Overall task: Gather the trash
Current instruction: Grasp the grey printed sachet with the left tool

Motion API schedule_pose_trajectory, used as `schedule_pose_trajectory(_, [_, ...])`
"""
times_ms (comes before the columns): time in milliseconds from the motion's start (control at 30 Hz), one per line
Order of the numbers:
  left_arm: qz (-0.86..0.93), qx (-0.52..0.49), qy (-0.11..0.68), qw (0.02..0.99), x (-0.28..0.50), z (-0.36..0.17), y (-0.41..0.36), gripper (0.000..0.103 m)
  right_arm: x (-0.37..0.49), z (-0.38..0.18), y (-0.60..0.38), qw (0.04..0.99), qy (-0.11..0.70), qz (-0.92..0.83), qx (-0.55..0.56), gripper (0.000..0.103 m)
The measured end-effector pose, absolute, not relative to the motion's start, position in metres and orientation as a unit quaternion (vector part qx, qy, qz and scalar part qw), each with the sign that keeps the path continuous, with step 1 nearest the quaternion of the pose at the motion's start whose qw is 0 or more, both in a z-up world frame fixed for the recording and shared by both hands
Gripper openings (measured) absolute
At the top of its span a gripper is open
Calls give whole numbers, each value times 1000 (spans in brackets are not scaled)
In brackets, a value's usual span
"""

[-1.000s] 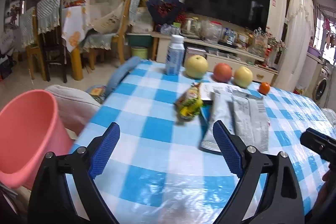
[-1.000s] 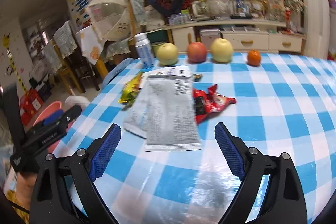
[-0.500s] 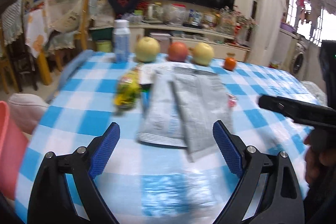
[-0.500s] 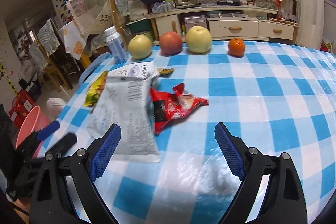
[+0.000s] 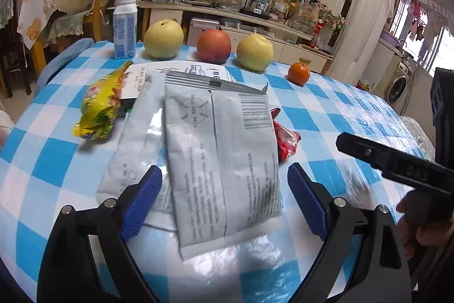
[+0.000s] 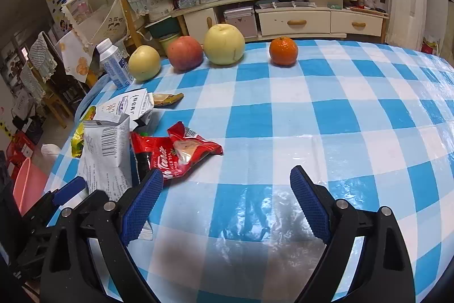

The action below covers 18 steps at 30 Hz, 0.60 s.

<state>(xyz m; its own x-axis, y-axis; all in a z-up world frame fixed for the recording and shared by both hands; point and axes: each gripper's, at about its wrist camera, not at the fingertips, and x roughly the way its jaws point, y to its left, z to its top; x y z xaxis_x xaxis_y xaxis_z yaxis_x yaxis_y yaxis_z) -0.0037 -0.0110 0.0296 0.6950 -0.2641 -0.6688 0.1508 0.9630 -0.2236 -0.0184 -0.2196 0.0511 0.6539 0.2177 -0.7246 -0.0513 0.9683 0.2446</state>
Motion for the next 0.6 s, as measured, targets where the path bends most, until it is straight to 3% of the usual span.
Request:
schedule_pose_trajectory(333, [-87,-37,377,921,17,31,-33,90,-6,42,-221,892,424,96,127,90])
schedule_pose_trajectory(600, [-81,-9,374,924,10,30,-38,76,1,38,-217,889,428,101,127,90])
